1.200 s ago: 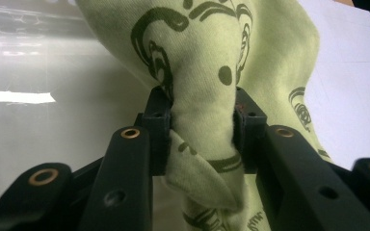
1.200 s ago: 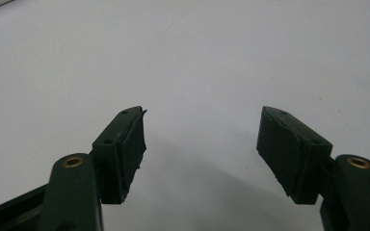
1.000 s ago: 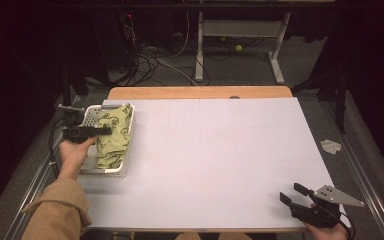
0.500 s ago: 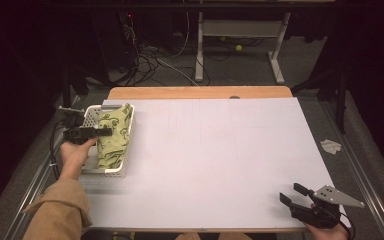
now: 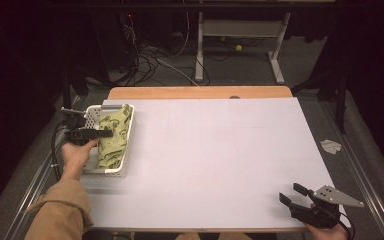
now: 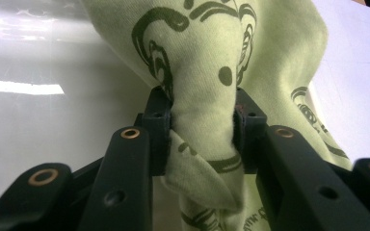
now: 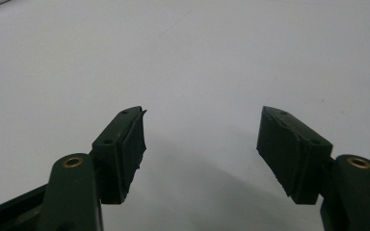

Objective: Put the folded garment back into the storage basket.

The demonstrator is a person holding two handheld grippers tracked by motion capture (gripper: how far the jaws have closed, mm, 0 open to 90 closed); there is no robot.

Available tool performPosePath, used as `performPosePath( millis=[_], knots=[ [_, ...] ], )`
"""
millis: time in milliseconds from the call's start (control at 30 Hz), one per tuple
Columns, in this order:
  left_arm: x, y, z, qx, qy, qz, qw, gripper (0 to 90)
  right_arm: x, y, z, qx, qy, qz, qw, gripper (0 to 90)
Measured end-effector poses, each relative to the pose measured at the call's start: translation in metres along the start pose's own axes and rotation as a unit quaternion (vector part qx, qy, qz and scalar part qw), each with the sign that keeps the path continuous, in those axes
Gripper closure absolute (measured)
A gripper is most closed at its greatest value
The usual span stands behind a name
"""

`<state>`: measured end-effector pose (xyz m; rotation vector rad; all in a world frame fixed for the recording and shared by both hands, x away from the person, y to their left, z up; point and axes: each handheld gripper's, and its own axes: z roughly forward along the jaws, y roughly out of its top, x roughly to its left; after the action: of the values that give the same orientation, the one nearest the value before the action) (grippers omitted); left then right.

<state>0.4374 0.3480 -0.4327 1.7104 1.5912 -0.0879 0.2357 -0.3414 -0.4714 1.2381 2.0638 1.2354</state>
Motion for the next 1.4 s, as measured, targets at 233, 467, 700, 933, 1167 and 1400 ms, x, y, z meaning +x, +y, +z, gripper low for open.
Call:
performPosePath(
  millis=[233, 467, 700, 933, 1167, 1400],
  knots=[
    [0.001, 0.000, 0.002, 0.003, 0.003, -0.001, 1.0000, 63.5, 0.000, 0.000, 0.000, 0.001, 0.000, 0.001, 1.0000, 34.6],
    [0.001, 0.000, 0.003, 0.004, 0.015, -0.004, 0.9999, 63.4, 0.000, 0.000, 0.000, 0.002, 0.001, 0.001, 1.0000, 34.5],
    [0.001, 0.000, 0.004, 0.010, 0.020, -0.005, 0.9997, 63.4, 0.000, 0.000, 0.001, 0.002, 0.001, 0.001, 1.0000, 34.5],
    [0.001, 0.001, 0.004, 0.010, 0.027, -0.007, 0.9995, 60.5, 0.000, 0.000, 0.001, 0.002, 0.001, 0.001, 1.0000, 34.5],
    [0.000, 0.001, -0.002, -0.005, 0.031, -0.009, 0.9995, 47.3, 0.000, 0.000, 0.001, 0.002, 0.000, 0.001, 1.0000, 34.4],
    [0.000, 0.000, -0.014, -0.013, 0.033, -0.012, 0.9993, 55.6, 0.001, 0.000, 0.001, 0.002, 0.001, -0.001, 1.0000, 34.4]
  ],
)
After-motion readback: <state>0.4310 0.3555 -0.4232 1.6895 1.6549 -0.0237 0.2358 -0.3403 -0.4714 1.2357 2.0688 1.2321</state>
